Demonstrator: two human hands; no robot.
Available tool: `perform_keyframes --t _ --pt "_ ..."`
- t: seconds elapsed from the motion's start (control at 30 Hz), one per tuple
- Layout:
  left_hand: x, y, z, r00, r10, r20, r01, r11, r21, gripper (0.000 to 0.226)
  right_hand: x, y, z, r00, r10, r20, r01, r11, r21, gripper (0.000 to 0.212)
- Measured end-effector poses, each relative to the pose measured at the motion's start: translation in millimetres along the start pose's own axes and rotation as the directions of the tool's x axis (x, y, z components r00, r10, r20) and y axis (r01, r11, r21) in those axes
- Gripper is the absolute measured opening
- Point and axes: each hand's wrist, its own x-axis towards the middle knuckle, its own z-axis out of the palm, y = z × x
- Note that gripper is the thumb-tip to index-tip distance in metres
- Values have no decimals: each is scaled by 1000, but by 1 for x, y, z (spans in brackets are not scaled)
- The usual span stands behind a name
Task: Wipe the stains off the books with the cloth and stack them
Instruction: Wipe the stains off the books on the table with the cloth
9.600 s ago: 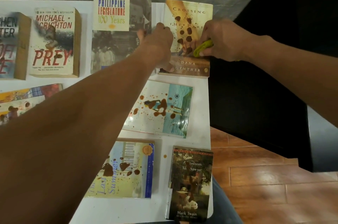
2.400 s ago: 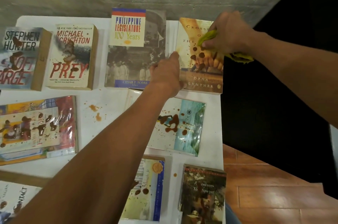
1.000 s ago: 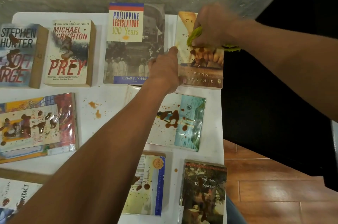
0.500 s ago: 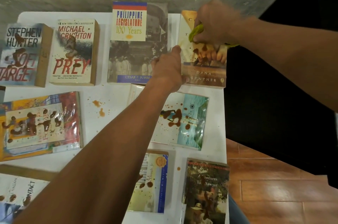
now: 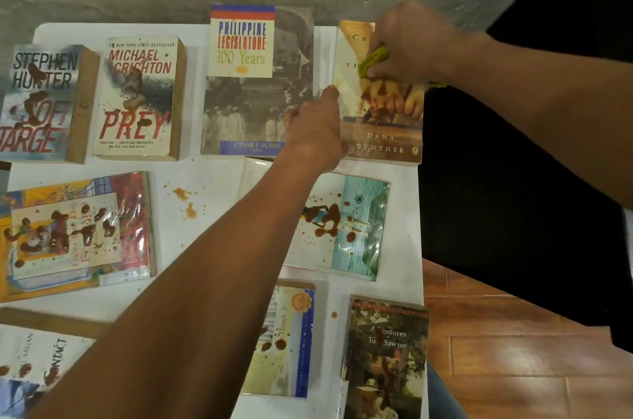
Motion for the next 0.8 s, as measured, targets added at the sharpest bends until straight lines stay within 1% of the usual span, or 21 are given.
perform_keyframes --t 0.03,0.13,0.23,0.33,0.37,0.43,0.47,0.57,0.7,0.8 --pt "1 0 0 1000 2 2 -2 1000 -4 82 0 1 1 1000 14 -7 -13 1000 12 35" --pt "2 -2 2 1000 11 -2 -11 1000 4 83 -1 0 2 999 -33 7 33 999 -1 39" --pt "2 -3 2 1000 11 -8 -11 1000 24 83 2 1 2 1000 -15 -27 16 1000 6 38" --pt "2 -3 3 1000 11 -9 -11 1000 8 83 0 -1 4 995 -92 24 92 996 2 39" --pt "2 -4 3 1000 12 -10 -12 1000 6 83 -1 -1 4 996 -85 19 85 996 20 39" --pt "2 -4 3 1000 12 -9 -12 1000 13 82 -1 2 2 1000 -16 -17 17 998 63 40" --pt "2 -4 3 1000 10 -8 -10 1000 19 82 -1 3 2 1000 -3 -15 4 998 68 40" --pt "2 -4 2 1000 7 -7 -6 1000 29 84 -3 2 3 996 -76 43 73 994 76 37" --pt "2 -3 3 1000 9 -8 -8 999 36 82 -3 7 4 1000 -23 7 23 995 96 38" --pt "3 -4 3 1000 15 -12 -14 998 55 82 0 9 5 999 -14 35 11 996 84 40"
